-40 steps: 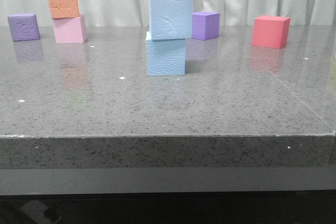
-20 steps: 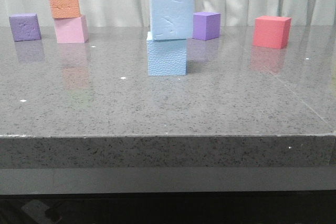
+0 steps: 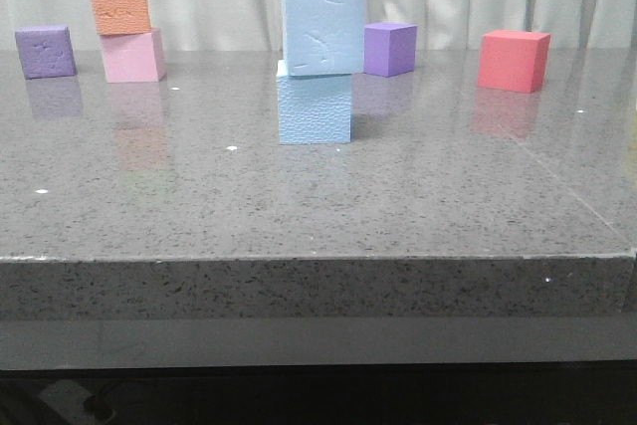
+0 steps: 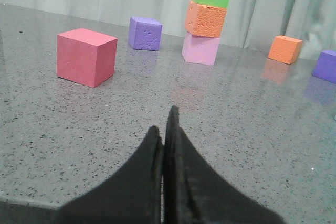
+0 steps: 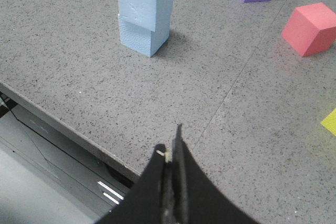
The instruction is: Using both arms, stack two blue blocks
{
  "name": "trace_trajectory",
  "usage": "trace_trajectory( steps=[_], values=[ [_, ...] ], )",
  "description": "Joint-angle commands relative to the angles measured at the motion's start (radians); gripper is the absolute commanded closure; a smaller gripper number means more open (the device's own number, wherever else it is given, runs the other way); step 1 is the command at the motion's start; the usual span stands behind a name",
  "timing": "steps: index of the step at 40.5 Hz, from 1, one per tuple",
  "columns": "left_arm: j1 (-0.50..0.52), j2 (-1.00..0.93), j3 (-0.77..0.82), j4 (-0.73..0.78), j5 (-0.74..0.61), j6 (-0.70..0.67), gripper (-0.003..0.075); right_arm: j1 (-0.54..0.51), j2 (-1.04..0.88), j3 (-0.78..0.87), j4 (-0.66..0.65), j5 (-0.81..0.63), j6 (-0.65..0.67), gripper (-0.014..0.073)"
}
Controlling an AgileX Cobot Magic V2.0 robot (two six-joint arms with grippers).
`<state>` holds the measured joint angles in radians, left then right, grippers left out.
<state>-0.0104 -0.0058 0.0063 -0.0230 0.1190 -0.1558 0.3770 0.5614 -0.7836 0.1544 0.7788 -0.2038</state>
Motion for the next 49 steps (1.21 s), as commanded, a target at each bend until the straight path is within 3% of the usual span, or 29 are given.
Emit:
trace_trajectory(
  steps=[1, 13, 26, 49],
  values=[
    [-0.004, -0.001, 0.002, -0.006, -0.088, 0.001, 0.0741, -0.006, 0.002, -0.022, 0.005, -0.070, -0.006, 0.0711],
    [-0.004, -0.020, 0.002, -0.003, -0.095, 0.110, 0.0741, -0.006, 0.002, -0.022, 0.005, -0.068, -0.006, 0.0711],
    [-0.004, -0.020, 0.002, -0.007, -0.186, 0.110, 0.0741, -0.006, 0.002, -0.022, 0.005, -0.068, -0.006, 0.0711],
    [-0.049, -0.020, 0.002, -0.009, -0.190, 0.110, 0.0741, -0.006, 0.002, -0.022, 0.005, -0.068, -0.006, 0.0711]
  ],
)
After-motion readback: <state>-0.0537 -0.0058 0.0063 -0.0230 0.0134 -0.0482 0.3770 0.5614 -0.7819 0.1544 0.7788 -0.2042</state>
